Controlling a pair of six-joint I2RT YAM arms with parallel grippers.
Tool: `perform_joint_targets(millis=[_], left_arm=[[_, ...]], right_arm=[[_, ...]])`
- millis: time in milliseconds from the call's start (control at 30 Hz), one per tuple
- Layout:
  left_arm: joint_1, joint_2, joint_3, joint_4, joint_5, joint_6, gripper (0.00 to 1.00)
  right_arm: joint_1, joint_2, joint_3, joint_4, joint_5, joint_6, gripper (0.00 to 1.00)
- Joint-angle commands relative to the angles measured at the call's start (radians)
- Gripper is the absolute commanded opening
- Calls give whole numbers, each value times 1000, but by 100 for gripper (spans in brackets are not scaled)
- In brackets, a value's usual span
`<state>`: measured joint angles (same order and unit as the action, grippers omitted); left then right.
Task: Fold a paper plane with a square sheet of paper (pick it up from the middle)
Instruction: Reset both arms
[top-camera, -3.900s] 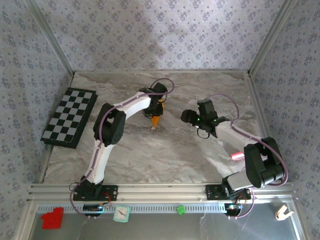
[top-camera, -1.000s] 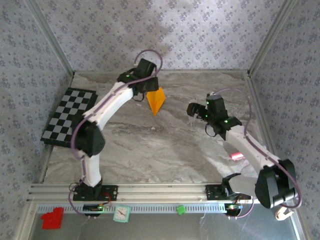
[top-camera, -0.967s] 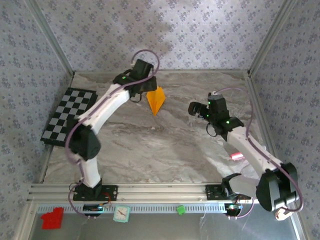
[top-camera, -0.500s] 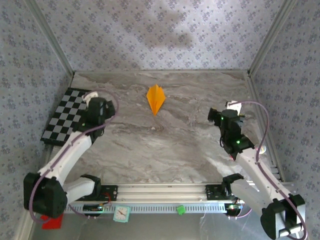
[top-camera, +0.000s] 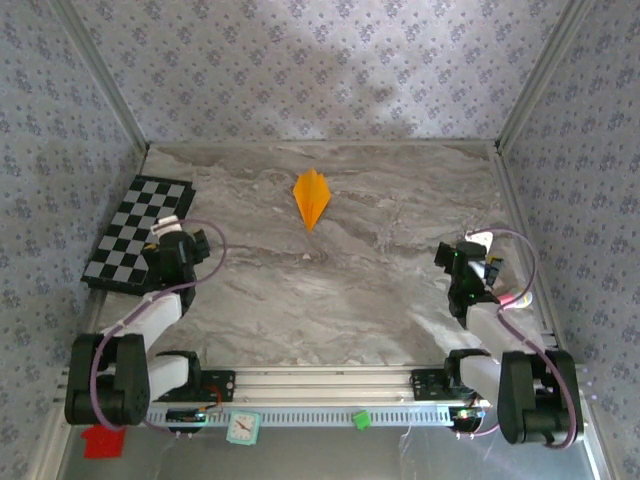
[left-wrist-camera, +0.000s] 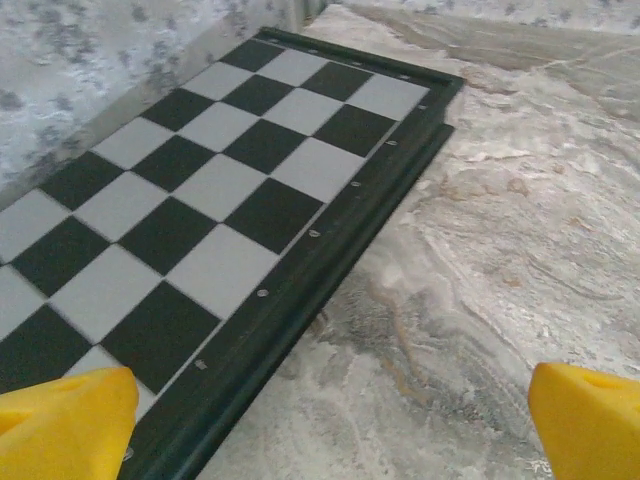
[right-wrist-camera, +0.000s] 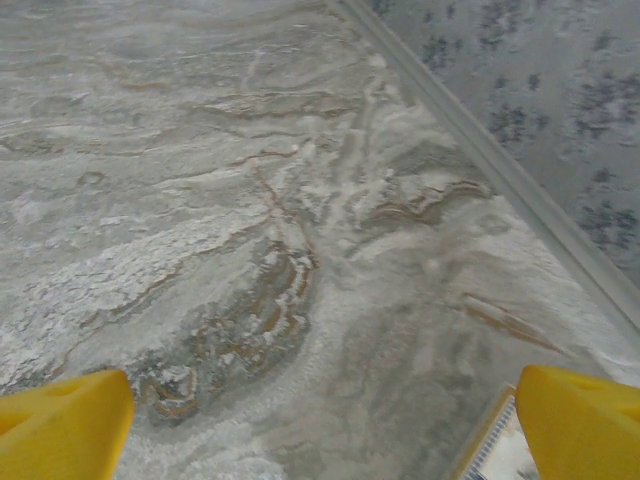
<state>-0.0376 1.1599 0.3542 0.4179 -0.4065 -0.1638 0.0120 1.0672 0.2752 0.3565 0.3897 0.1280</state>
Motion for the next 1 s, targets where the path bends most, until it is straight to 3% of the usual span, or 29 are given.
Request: perform_joint_targets(millis=[0, 133, 367, 667, 867, 967], left_arm=[[20, 48, -55, 307, 151, 76, 100], [57, 134, -86, 457, 246, 86, 100], [78, 264, -64, 525, 363, 104, 100], [78, 352, -28, 532, 350, 94, 100], [79, 366, 18, 453, 327, 89, 100], [63, 370, 41, 422, 298, 99, 100]], right_arm=[[-17, 87, -20, 279, -92, -79, 100], [-20, 159, -20, 398, -165, -141, 100], [-45, 238, 4, 456, -311, -151, 100], [-34, 452, 21, 631, -333, -162, 100], [-22, 458, 116, 454, -301, -150, 100], [-35, 458, 114, 463, -309, -149, 100]])
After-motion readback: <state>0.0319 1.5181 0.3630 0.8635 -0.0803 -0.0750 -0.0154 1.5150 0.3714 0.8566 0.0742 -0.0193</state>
